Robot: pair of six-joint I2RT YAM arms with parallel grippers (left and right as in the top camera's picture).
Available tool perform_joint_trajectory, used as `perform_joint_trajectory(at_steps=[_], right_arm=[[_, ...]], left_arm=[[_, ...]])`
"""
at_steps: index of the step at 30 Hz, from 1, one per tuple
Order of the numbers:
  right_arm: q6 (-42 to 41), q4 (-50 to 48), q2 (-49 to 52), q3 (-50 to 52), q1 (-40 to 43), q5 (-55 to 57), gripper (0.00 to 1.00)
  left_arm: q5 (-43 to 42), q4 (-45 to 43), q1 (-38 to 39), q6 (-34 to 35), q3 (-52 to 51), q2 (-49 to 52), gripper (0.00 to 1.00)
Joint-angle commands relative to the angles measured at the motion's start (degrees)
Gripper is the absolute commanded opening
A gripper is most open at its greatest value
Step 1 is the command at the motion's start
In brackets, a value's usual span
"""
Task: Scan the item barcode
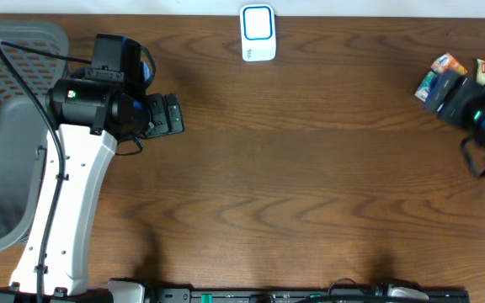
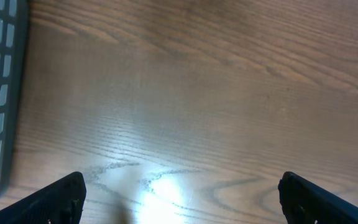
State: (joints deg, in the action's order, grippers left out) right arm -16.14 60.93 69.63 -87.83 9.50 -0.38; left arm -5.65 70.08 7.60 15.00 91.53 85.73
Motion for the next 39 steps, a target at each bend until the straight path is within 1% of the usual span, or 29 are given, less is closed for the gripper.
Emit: perform_joint_trajectory(at_steps=[1,2,3,6,10,15,32,36,39], right_arm=[[-1.2,0.4,-6.2,9.4,-1.0,-1.5,0.91],[-1.2,0.6,-7.4,11.3,-1.0,-2.3,0.92],[-1.2,0.6,-8.5,13.1,-1.0,-3.5,0.99],[-1.2,0.9,-11.2,17.3,-1.0,-7.5,0.99],[-1.2,4.2,-12.0,19.2,-1.0,-11.2,0.99],[-1.2,7.5,-11.5,19.2,-1.0,-11.1,0.99],[-0.9,8.8,-11.4,19.3,-1.0,-10.1,0.99],[1.7,9.2,-11.4,19.3,-1.0,-9.2,0.99],[2.1,9.3,-11.4,19.3,-1.0,-9.2,1.0]], left_arm=[[0.3,0.0,-0.1,-0.2,0.2,0.0,0.98],[0.3,0.0,-0.1,-0.2,0.2,0.0,0.98],[0.3,0.0,-0.1,-0.2,0.2,0.0,0.98],[0.3,0.0,-0.1,-0.2,0.2,0.0,0.98],[0.3,0.0,-0.1,-0.2,0.2,0.0,0.98],[0.3,0.0,-0.1,-0.2,0.2,0.0,0.98],[0.3,0.0,-0.1,-0.2,0.2,0.0,0.98],[0.3,0.0,-0.1,-0.2,0.2,0.0,0.98],[0.3,0.0,-0.1,-0.2,0.2,0.0,0.98]])
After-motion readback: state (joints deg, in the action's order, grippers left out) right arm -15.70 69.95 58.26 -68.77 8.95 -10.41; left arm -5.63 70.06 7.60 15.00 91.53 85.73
